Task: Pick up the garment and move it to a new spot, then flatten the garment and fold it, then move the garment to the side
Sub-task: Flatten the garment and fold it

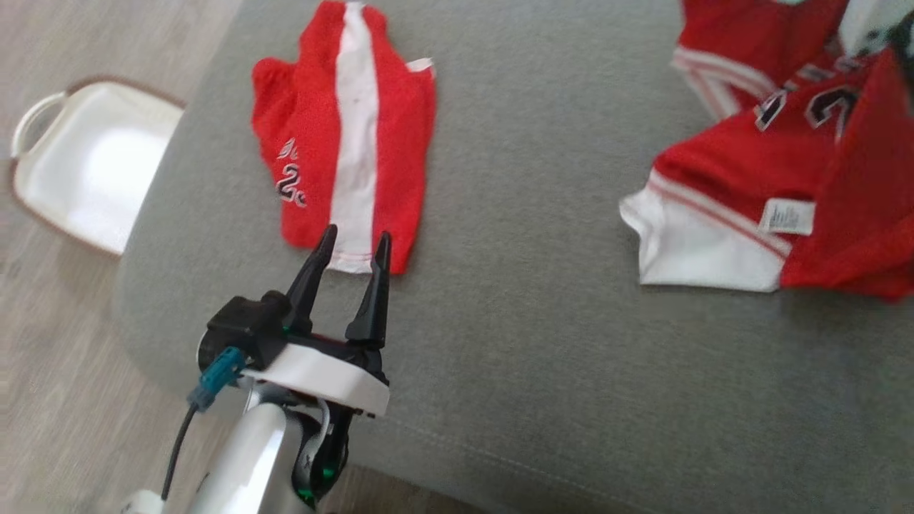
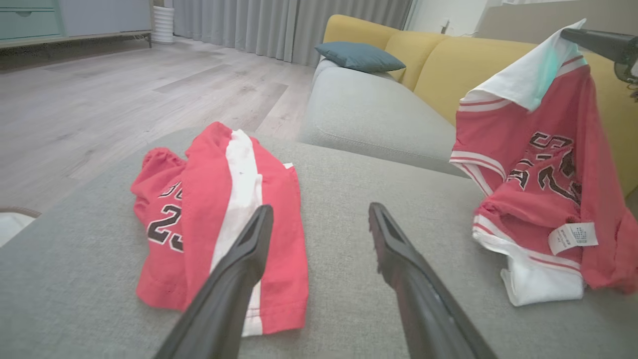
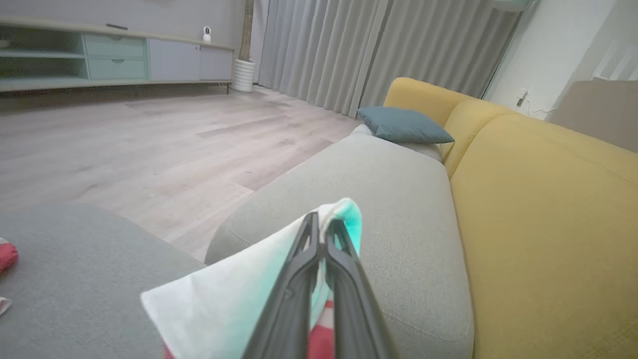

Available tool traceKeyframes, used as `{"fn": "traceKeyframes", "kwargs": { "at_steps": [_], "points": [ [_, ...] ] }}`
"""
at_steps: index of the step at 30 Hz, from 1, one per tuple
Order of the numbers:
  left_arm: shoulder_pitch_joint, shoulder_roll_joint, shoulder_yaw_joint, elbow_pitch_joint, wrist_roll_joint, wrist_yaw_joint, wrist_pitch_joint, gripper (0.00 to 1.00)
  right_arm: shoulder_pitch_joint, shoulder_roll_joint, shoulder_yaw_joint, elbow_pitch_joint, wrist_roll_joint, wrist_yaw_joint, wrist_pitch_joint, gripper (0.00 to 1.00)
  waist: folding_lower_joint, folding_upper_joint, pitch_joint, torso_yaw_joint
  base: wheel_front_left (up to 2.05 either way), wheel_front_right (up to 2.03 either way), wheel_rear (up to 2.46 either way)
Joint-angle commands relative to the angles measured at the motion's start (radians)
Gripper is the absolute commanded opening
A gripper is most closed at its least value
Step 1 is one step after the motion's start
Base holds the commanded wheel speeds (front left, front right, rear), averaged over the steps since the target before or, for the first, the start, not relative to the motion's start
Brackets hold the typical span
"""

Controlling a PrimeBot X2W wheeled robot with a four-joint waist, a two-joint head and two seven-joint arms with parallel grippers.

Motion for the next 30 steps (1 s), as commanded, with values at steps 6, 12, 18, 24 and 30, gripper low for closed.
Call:
{"fn": "traceKeyframes", "kwargs": {
  "at_steps": [6, 12, 18, 24, 30],
  "points": [
    [-0.042, 0.005, 0.022, -0.028, -0.008, 0.016, -0.006, 1.0, -0.14, 0.006, 0.021, 0.205, -0.085, -0.001, -0.066, 1.0, 0.0, 0.0, 0.031, 0.022, 0.0, 0.0, 0.0],
    [-0.048, 0.005, 0.047, -0.028, 0.01, 0.014, -0.006, 1.0, -0.133, 0.067, 0.012, 0.288, -0.086, -0.001, -0.161, 1.0, 0.0, 0.0, 0.011, -0.034, 0.0, 0.0, 0.0],
    [-0.038, 0.005, 0.086, -0.029, 0.043, 0.007, -0.006, 1.0, -0.078, 0.139, 0.039, 0.299, -0.056, -0.001, -0.31, 1.0, 0.0, 0.0, -0.042, -0.127, 0.0, 0.0, 0.0],
    [-0.015, 0.005, 0.118, -0.05, 0.064, 0.004, -0.006, 1.0, 0.061, 0.184, 0.065, 0.189, -0.024, -0.001, -0.366, 1.0, 0.0, 0.0, -0.103, -0.214, 0.0, 0.0, 0.0],
    [0.008, 0.005, 0.123, -0.087, 0.072, 0.006, -0.006, 1.0, 0.323, 0.211, 0.052, -0.066, -0.03, -0.001, -0.371, 1.0, 0.0, 0.0, -0.153, -0.28, 0.0, 0.0, 0.0]
  ]
}}
